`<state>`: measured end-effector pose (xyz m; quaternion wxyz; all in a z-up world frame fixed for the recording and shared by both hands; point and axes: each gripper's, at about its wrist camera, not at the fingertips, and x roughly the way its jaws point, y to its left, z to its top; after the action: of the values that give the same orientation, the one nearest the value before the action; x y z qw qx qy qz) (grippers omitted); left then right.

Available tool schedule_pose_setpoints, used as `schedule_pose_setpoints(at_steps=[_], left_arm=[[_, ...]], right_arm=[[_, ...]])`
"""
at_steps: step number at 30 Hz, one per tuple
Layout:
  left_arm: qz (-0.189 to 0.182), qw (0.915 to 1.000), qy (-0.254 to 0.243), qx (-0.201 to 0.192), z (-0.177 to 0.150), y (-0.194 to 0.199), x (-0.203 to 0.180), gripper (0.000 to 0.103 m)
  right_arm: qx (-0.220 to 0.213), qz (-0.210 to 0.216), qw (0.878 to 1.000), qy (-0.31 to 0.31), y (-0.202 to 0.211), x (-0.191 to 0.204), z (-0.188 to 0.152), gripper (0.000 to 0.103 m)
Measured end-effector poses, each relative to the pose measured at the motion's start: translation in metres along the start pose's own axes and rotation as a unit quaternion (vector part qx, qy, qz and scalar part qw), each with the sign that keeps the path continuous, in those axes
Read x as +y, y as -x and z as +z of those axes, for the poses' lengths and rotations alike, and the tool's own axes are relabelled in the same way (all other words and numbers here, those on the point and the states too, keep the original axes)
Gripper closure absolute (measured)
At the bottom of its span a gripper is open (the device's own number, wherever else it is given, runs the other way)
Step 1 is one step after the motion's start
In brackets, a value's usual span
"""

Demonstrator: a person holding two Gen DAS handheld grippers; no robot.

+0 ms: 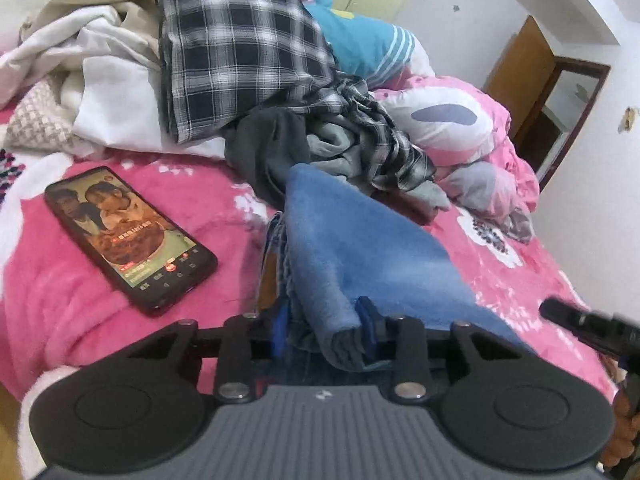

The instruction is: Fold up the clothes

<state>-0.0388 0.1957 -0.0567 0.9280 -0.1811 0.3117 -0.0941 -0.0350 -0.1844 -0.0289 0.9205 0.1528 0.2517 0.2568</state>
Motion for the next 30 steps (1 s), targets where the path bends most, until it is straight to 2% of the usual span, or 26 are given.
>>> schedule_pose_setpoints(at_steps=[2,3,6,7,10,12,13,14,18,20,23,27,30], left_arm=[[0.007,0.9999,-0.010,0.000,-0.004,-0.002,0.000,0.068],[0.009,0.9999,-0.012,0.005,-0.006,-0.005,0.001,0.066],[0.011,0.9998,-0.016,0.004,-0.009,-0.006,0.002,0.065],[0.014,0.9997,-0.022,0.003,-0.009,-0.005,0.001,0.064],[0.021,0.9993,-0.032,0.002,-0.009,-0.004,-0.001,0.061],[0.026,0.9990,-0.036,0.001,-0.008,-0.003,-0.002,0.056],[0.030,0.9988,-0.038,0.000,-0.008,-0.002,-0.002,0.050],[0.034,0.9986,-0.040,-0.001,-0.008,-0.001,-0.003,0.047],[0.038,0.9981,-0.040,-0.026,-0.005,0.020,-0.007,0.048],[0.040,0.9967,-0.048,-0.053,-0.001,0.035,-0.012,0.046],[0.016,0.9946,-0.057,-0.086,0.010,0.048,-0.026,0.039],[-0.036,0.9899,-0.099,-0.095,0.016,0.040,-0.057,0.037],[-0.041,0.9879,-0.131,-0.072,0.008,0.016,-0.074,0.037]], right_arm=[[0.048,0.002,0.996,0.081,-0.014,0.013,-0.021,0.088],[0.079,-0.008,0.989,0.126,-0.024,0.018,-0.038,0.089],[0.071,-0.040,0.969,0.233,-0.027,0.035,-0.071,0.088],[0.064,-0.043,0.967,0.242,-0.023,0.038,-0.071,0.088],[0.042,-0.045,0.967,0.246,-0.008,0.047,-0.058,0.087],[0.028,-0.024,0.966,0.254,0.000,0.049,-0.058,0.087],[0.040,-0.025,0.965,0.257,-0.003,0.047,-0.063,0.088],[0.058,-0.031,0.964,0.258,-0.009,0.045,-0.071,0.088],[0.048,-0.042,0.961,0.270,-0.010,0.048,-0.086,0.086],[0.041,-0.021,0.965,0.260,-0.001,0.048,-0.083,0.086],[0.041,0.014,0.970,0.238,0.013,0.044,-0.081,0.087],[0.012,0.000,0.983,0.184,0.031,0.030,-0.071,0.087],[-0.031,-0.012,0.993,0.109,0.040,0.008,-0.054,0.086]])
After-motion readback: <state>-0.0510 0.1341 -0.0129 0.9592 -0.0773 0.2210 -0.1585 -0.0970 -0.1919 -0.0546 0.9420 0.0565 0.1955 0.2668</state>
